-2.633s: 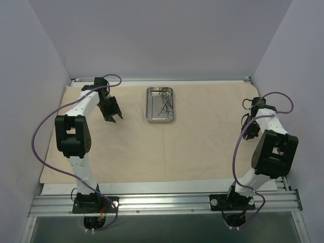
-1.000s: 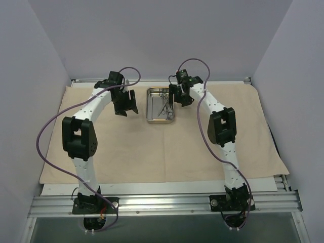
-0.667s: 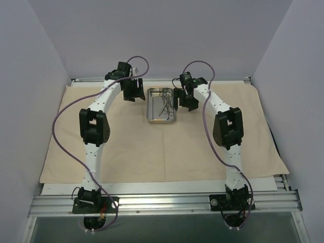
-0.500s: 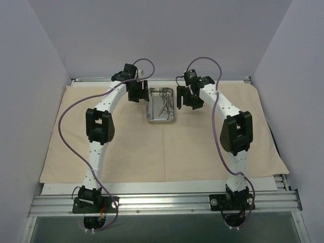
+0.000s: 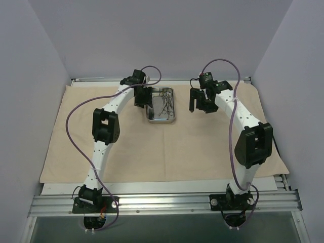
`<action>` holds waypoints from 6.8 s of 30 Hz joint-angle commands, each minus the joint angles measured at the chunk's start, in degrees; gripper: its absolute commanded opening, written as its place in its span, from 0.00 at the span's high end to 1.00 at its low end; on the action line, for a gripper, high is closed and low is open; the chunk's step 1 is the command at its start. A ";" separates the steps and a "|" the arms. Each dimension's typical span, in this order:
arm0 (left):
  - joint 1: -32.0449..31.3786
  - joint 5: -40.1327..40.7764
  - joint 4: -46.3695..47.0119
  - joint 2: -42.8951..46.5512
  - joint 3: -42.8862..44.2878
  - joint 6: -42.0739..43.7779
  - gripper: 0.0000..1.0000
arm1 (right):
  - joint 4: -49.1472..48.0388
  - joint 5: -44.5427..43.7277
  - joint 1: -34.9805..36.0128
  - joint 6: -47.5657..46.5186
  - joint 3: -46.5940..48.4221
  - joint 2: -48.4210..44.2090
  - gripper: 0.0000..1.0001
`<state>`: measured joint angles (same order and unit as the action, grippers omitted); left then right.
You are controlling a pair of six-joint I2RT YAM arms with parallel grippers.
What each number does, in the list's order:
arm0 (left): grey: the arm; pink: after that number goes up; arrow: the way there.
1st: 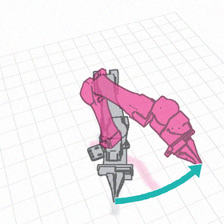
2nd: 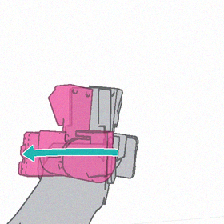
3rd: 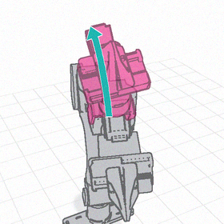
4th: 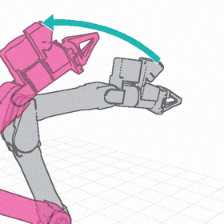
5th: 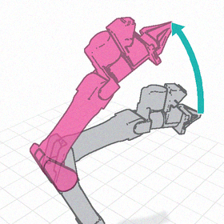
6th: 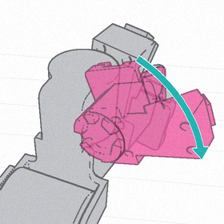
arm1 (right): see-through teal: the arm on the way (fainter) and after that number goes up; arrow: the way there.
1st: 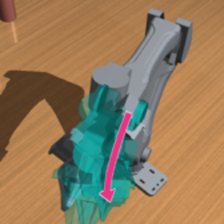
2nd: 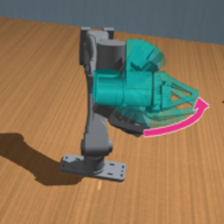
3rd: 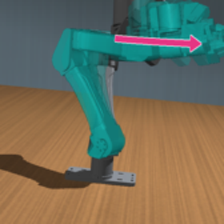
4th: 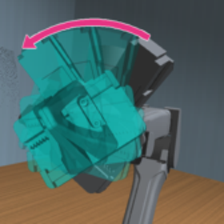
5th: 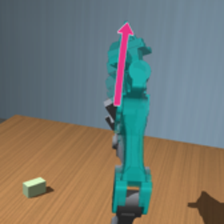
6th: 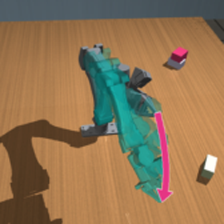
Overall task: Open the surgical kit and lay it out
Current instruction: Pick up the container from the surgical kit, then place the container in the surgical kit, then pick up the medical item from the container.
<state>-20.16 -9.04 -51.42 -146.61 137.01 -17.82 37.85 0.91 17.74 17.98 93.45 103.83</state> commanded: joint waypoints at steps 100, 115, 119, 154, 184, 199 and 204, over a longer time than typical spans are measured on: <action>-36.44 2.00 2.55 -0.97 11.35 -5.99 0.35 | 17.35 5.60 -26.44 9.01 -19.63 -33.78 0.31; -18.79 -4.22 2.12 26.18 -10.17 -0.29 0.31 | 12.62 12.44 -27.06 15.93 -29.36 -30.97 0.44; -13.77 -7.65 2.72 35.49 -20.88 0.60 0.31 | 9.45 13.33 -26.44 23.57 -34.03 -29.66 0.48; -0.49 -15.39 3.08 45.18 -35.58 -0.19 0.32 | 1.53 -7.94 -22.57 12.79 -28.93 -9.53 0.55; 1.35 -16.45 2.29 44.04 -35.14 -1.25 0.32 | -7.25 -7.06 -22.66 7.95 -37.90 -6.54 0.77; 1.53 -16.97 4.22 44.57 -37.69 -5.38 0.32 | 0.03 -7.15 -21.08 5.06 -26.84 -11.19 1.00; 1.62 -19.35 5.80 43.60 -37.87 -7.14 0.33 | 0.47 -9.43 -18.09 3.03 -21.65 -11.99 1.00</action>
<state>-19.00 -25.63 -48.86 -103.15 98.91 -23.35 34.81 -5.30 -2.09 22.98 68.03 94.67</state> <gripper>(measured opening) 0.672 0.041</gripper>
